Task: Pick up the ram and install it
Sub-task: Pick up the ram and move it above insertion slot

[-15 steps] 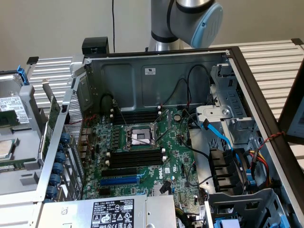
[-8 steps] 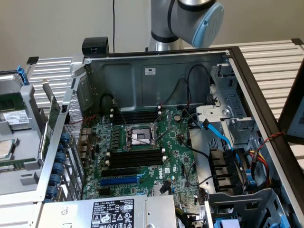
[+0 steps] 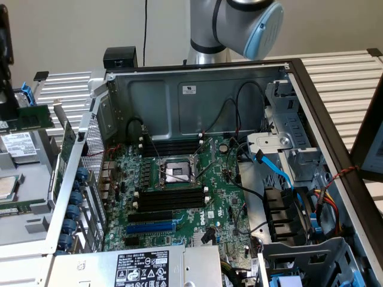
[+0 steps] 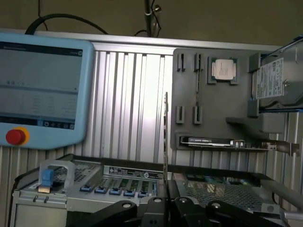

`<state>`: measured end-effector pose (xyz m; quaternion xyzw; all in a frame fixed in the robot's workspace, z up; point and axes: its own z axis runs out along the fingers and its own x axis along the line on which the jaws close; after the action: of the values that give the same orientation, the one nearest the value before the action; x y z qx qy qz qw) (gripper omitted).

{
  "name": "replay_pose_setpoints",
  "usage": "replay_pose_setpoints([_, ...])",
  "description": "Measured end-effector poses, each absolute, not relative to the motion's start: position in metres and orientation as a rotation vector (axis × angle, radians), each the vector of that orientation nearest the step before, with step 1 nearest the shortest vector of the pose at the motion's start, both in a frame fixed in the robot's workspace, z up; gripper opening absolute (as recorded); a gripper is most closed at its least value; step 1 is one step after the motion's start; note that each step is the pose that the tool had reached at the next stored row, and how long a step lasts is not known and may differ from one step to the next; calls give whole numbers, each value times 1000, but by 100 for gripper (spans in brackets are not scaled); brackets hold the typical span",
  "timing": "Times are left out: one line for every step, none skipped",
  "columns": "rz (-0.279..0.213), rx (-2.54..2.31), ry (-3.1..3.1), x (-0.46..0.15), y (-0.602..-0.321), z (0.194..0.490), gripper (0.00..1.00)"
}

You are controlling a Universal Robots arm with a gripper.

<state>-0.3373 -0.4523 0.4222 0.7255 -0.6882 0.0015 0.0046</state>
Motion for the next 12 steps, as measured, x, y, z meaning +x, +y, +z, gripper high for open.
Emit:
replay_pose_setpoints([5, 2273, -2156, -333, -452, 422, 12])
replay_pose_setpoints([5, 2272, -2156, -328, -452, 422, 12])
replay_pose_setpoints([5, 2273, -2156, -324, -452, 422, 12])
replay_pose_setpoints([5, 2273, -2156, -319, -452, 423, 12])
replay_pose_setpoints([5, 2272, -2156, -315, -452, 423, 12])
replay_pose_setpoints([5, 2273, -2156, -310, -452, 423, 12])
replay_pose_setpoints([5, 2272, -2156, -305, -452, 423, 12])
replay_pose_setpoints([4, 2273, -2156, -301, -452, 423, 12])
replay_pose_setpoints([4, 2272, -2156, -296, -452, 423, 12])
replay_pose_setpoints([4, 2273, -2156, -292, -452, 423, 12])
replay_pose_setpoints([4, 2272, -2156, -287, -452, 423, 12])
replay_pose_setpoints([4, 2272, -2156, -282, -452, 423, 12])
